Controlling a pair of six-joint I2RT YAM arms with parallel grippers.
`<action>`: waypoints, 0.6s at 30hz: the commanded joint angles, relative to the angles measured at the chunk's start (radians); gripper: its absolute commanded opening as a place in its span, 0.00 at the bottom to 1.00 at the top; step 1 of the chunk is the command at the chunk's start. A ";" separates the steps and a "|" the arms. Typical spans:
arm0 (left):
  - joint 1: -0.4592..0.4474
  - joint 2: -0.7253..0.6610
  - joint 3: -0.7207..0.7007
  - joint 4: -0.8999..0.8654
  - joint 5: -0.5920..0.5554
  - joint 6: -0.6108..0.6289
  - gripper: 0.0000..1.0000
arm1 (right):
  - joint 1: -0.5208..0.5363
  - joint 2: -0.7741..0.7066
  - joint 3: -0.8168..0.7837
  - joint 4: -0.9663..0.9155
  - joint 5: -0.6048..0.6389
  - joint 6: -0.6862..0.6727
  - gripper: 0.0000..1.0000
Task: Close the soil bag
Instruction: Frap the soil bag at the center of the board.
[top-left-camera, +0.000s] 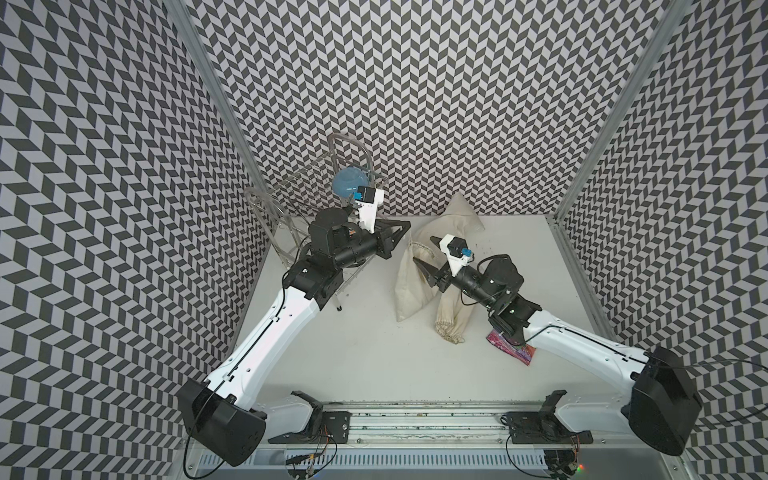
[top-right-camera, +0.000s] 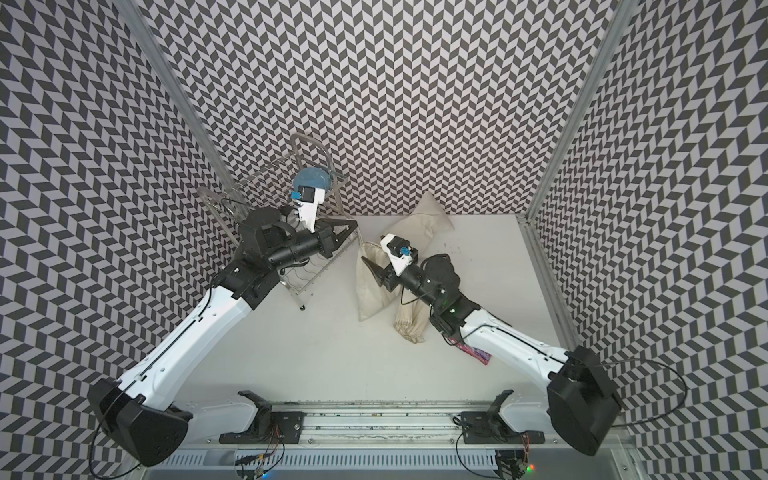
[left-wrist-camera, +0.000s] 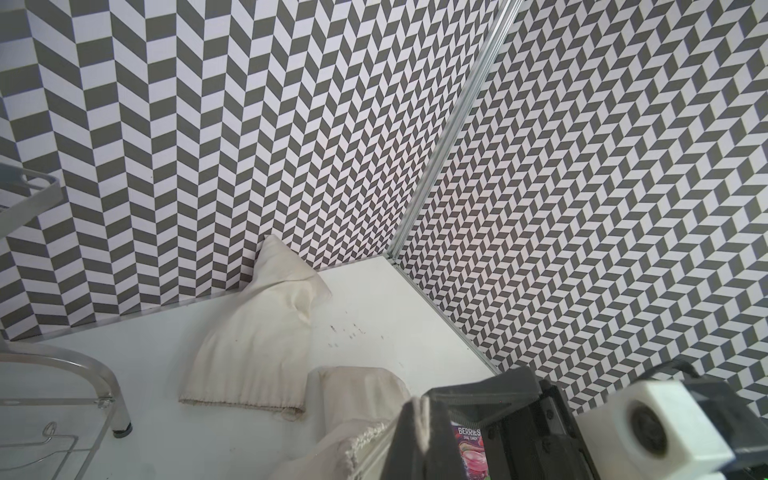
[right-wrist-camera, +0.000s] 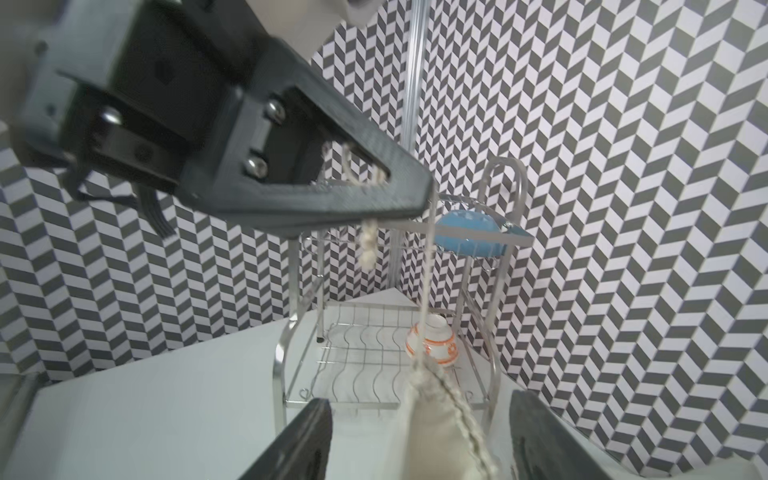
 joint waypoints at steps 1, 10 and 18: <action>0.005 -0.009 0.044 0.081 0.024 -0.009 0.00 | 0.012 0.050 0.064 0.026 0.095 0.048 0.67; 0.004 -0.020 0.048 0.071 0.021 -0.008 0.00 | 0.019 0.142 0.178 -0.011 0.066 0.072 0.49; 0.004 -0.022 0.044 0.073 0.019 -0.008 0.00 | 0.039 0.178 0.213 -0.039 0.090 0.076 0.48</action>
